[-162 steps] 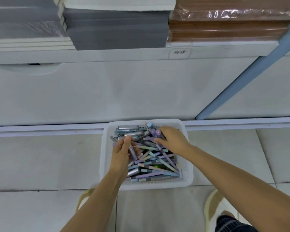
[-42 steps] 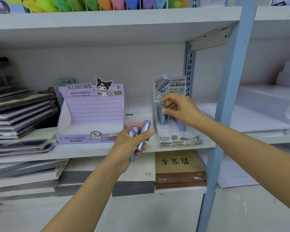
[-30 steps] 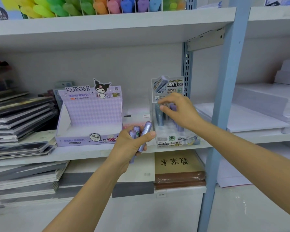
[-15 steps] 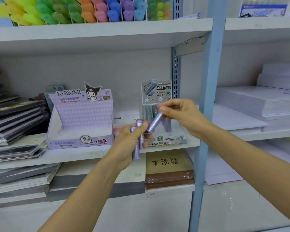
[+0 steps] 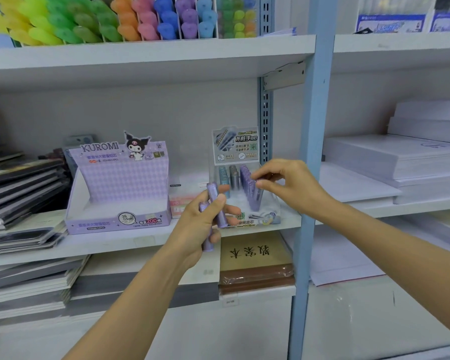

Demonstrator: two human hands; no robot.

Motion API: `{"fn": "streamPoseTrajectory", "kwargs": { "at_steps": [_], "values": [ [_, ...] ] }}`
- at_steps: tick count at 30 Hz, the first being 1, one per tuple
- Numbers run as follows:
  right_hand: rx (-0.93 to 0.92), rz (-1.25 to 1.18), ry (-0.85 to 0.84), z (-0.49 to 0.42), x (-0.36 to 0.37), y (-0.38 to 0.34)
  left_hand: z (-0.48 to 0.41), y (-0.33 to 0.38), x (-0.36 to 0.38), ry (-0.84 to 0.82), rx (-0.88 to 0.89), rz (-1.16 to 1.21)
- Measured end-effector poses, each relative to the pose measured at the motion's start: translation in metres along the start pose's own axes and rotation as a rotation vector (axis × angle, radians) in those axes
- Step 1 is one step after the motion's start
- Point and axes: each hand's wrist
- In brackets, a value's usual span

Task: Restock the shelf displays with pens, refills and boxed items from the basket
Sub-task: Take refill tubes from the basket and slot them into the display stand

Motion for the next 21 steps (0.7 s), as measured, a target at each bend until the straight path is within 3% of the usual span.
{"fn": "streamPoseTrajectory", "kwargs": {
  "at_steps": [5, 9, 19, 21],
  "values": [
    [0.069, -0.014, -0.111, -0.010, -0.006, 0.001, -0.002, -0.004, -0.001, 0.031, -0.017, -0.084],
    [0.079, -0.096, -0.036, -0.007, 0.004, 0.003, -0.002, -0.006, -0.001, 0.012, 0.013, -0.113],
    [0.059, 0.022, 0.006, 0.005, 0.016, 0.008, -0.001, -0.008, -0.002, 0.079, 0.047, -0.148],
    [0.063, -0.066, 0.040, 0.002, 0.009, 0.001, -0.001, -0.008, -0.001, 0.069, 0.034, -0.139]
  ]
}}
Point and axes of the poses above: each hand's wrist, its own z-axis away from the middle knuckle, its own x-axis out of the palm, y = z × x, and after that the axes turned 6 degrees about -x, right-handed
